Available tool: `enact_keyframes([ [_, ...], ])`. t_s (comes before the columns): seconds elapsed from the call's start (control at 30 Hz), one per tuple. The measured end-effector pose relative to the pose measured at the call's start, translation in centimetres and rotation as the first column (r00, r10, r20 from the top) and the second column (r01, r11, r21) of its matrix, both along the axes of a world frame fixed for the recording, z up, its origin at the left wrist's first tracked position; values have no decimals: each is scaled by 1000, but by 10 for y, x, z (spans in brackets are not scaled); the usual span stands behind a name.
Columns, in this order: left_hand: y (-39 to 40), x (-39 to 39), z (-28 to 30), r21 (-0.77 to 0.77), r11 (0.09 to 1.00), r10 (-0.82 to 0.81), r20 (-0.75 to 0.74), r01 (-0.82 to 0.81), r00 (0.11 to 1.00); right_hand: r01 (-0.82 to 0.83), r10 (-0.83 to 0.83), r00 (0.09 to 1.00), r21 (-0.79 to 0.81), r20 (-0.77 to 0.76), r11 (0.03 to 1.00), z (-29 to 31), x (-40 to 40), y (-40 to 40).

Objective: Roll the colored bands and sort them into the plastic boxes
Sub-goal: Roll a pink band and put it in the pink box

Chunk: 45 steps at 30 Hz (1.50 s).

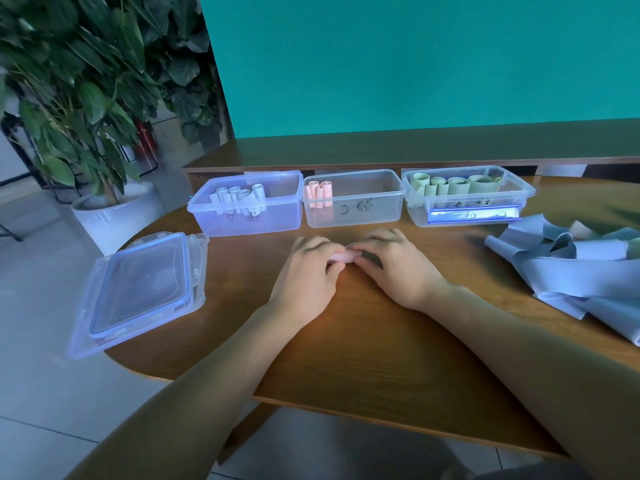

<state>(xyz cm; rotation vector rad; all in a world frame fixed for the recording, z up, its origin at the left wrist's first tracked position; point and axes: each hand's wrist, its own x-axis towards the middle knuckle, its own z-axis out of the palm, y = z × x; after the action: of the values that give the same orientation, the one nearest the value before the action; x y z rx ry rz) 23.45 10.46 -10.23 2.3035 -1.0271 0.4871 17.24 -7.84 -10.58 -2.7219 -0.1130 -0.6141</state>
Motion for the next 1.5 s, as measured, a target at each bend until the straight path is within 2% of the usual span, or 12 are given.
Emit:
enact_keyframes([
  [0.13, -3, 5, 1, 23, 1000, 8, -42, -7, 999, -21, 19, 998, 34, 66, 999, 1, 2, -1],
  [0.33, -9, 15, 1, 54, 998, 23, -87, -19, 996, 2, -1, 1000, 52, -3, 999, 1, 13, -5],
  [0.53, -16, 30, 1, 49, 999, 18, -42, -16, 999, 59, -56, 996, 43, -74, 997, 2, 24, -10],
  [0.73, -22, 49, -1, 102, 995, 12, -118, 1, 993, 105, -104, 980, -7, -167, 994, 2, 38, -14],
  [1.0, -26, 60, 2, 62, 998, -14, -207, 28, 978, 98, -95, 976, 6, -196, 995, 1, 45, -20],
  [1.1, -24, 58, 5, 7, 999, -34, -275, 37, 961, 64, -43, 982, 108, -183, 992, 1, 44, -20],
  [1.17, -22, 56, 8, -45, 999, -44, -328, 31, 943, 14, 21, 992, 273, -125, 962, 5, 41, -19],
  [1.27, -16, 51, 12, -177, 984, -75, -449, -7, 890, -83, 124, 992, 602, -27, 794, 16, 33, -12],
  [1.3, -14, 50, 13, -220, 975, -100, -476, -8, 873, -117, 151, 989, 659, 6, 743, 19, 32, -10],
  [1.5, -11, 39, 20, -352, 936, -220, -570, 7, 792, -238, 216, 968, 737, 127, 633, 35, 23, -7],
])
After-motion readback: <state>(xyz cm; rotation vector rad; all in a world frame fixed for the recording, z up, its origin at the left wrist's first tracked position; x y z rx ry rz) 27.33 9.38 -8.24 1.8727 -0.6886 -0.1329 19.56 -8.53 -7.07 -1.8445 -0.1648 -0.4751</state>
